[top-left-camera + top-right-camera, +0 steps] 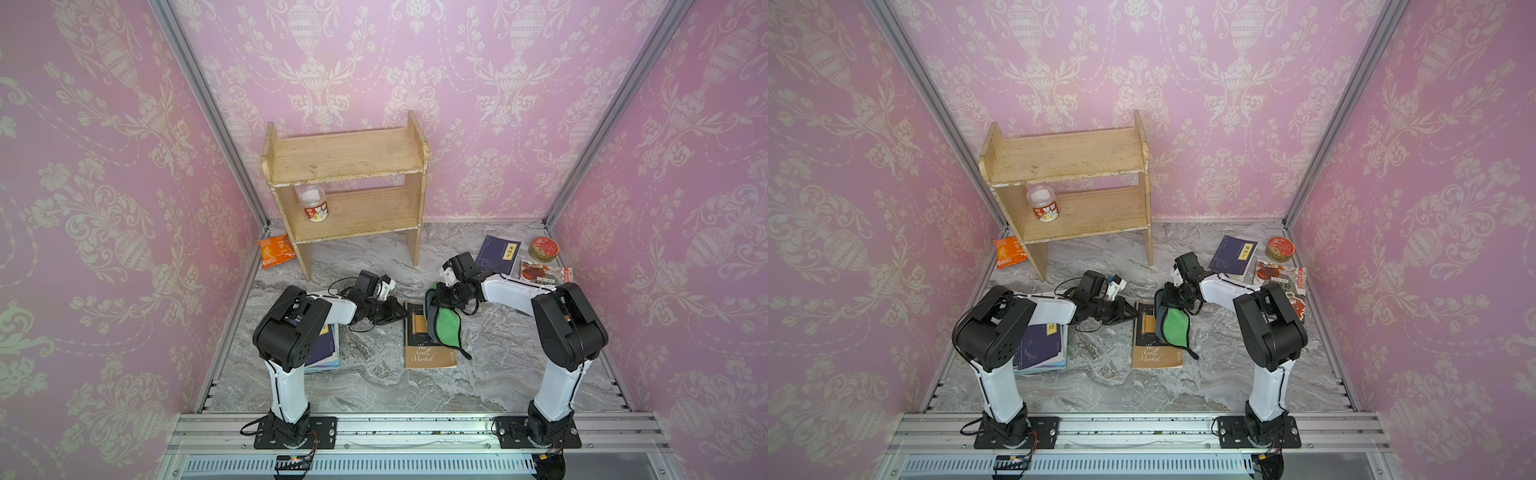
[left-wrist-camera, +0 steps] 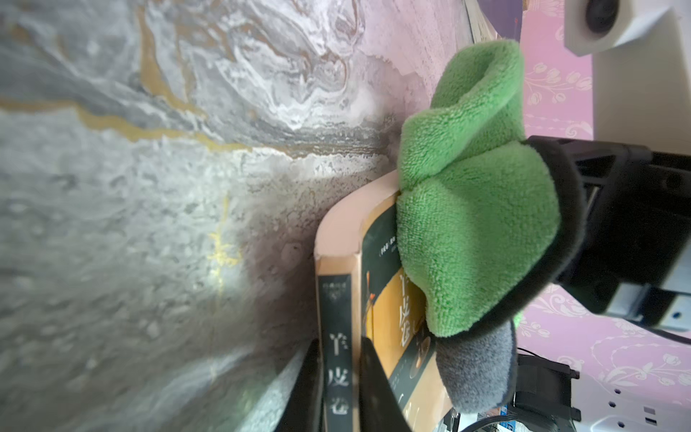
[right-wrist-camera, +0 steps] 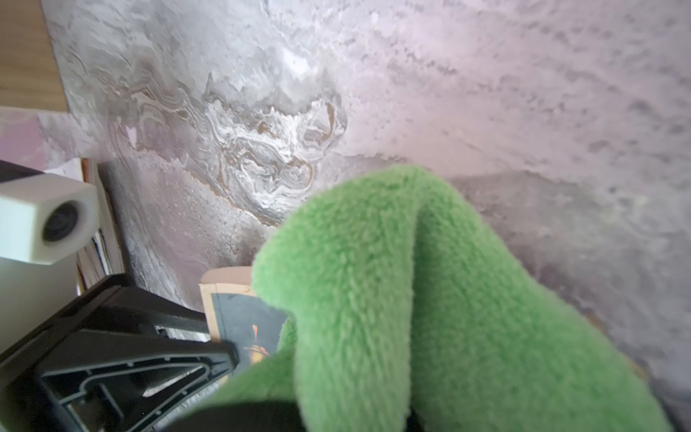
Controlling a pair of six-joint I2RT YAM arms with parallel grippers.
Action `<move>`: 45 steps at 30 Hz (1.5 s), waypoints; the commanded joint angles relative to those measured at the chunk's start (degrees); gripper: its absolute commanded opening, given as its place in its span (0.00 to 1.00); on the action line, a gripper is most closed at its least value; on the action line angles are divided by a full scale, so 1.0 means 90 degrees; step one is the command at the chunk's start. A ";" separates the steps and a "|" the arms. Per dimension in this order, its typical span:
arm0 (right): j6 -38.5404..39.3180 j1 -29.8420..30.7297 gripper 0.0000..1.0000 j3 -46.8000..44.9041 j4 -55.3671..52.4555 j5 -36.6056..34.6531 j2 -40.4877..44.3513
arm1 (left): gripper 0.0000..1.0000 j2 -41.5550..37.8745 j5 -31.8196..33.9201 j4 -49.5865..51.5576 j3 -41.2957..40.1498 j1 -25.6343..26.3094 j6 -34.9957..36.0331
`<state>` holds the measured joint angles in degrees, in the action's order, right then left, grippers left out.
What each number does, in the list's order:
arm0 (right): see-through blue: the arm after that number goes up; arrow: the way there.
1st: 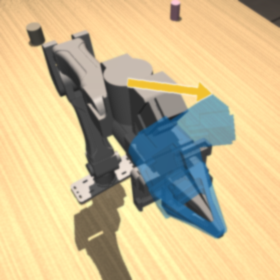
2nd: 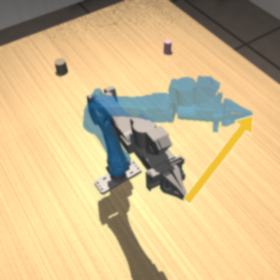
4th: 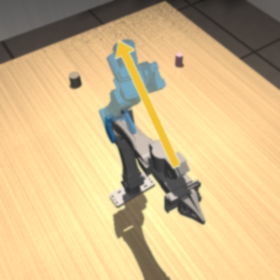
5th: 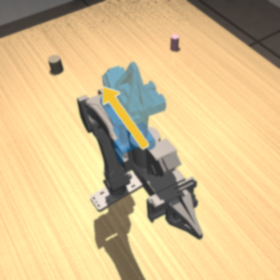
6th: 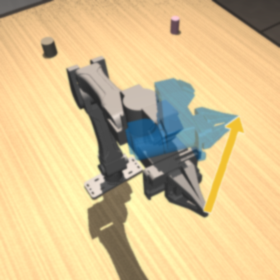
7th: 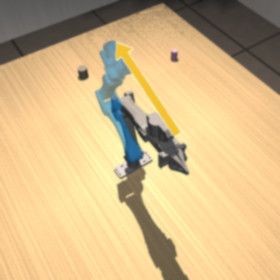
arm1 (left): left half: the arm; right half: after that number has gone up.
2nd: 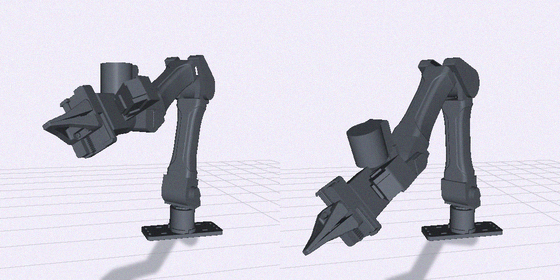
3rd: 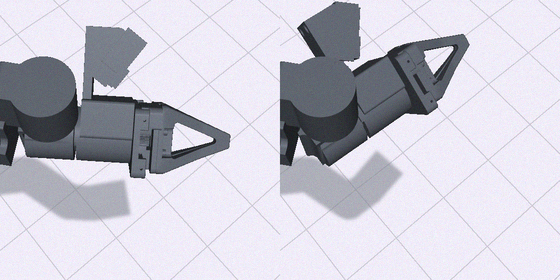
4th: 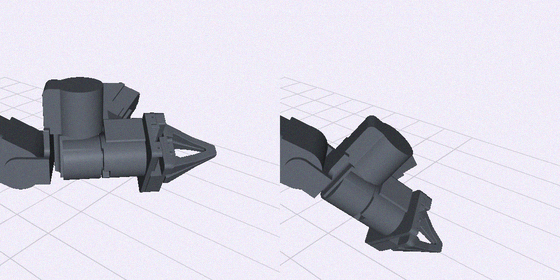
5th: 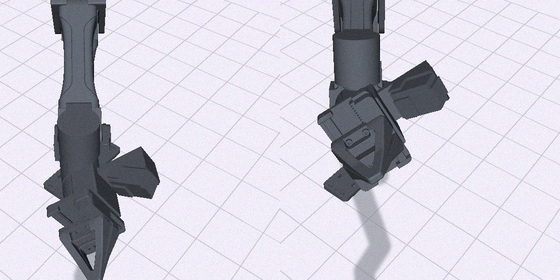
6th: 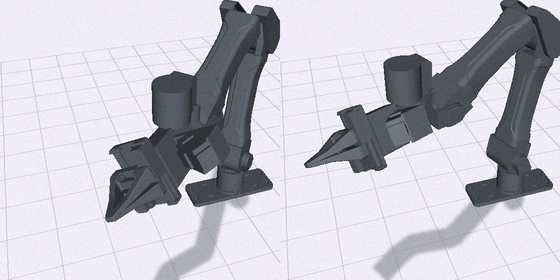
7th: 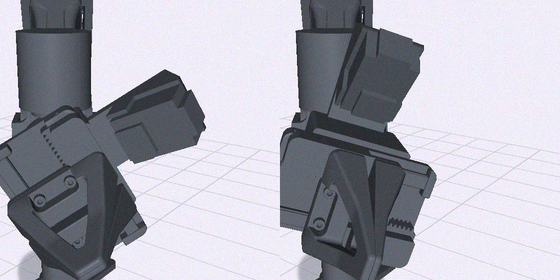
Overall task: Wipe the cover of the book
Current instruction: Wipe the dirt from the cover of the book.
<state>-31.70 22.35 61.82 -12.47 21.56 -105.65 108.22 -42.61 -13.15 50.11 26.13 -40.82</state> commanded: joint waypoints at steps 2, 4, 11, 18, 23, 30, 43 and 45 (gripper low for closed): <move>-0.0494 0.0057 0.00 -0.1139 -0.0057 -0.0659 0.0011 | 0.18 0.0162 0.0150 -0.0396 -0.0305 0.0104 -0.0469; -0.0538 0.0085 0.00 -0.1284 -0.0017 -0.0721 0.0025 | 0.30 0.0202 0.0018 -0.1561 -0.0788 0.0121 -0.1164; -0.0841 0.0126 0.00 -0.1511 0.0150 -0.0856 -0.0088 | 0.54 -0.0386 0.0088 -0.3277 -0.2285 0.0482 -0.2244; -0.1025 0.0129 0.00 -0.1563 0.0115 -0.0918 -0.0049 | 0.58 -0.0997 0.0760 -0.4124 -0.3672 0.1439 -0.3005; -0.1149 0.0134 0.00 -0.1729 0.0259 -0.0849 -0.0019 | 0.47 -0.1195 0.1238 -0.4480 -0.3954 0.1749 -0.3279; -0.1287 0.0181 0.00 -0.1876 0.0435 -0.0620 -0.0002 | 0.28 -0.0984 0.1467 -0.4729 -0.3494 0.1879 -0.3445; -0.1386 0.1373 0.00 -0.0587 0.0175 -0.0556 -0.0715 | 0.02 -0.0741 0.1206 -0.4731 -0.3214 0.1965 -0.3492; -0.1444 0.1606 0.00 -0.0188 0.0173 -0.0492 -0.0946 | 0.00 -0.0707 0.1152 -0.4714 -0.3241 0.1970 -0.3485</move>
<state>-43.03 32.45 59.99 0.93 16.86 -107.63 101.10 -31.07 -55.44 19.75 43.27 -73.01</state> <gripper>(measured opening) 0.101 0.155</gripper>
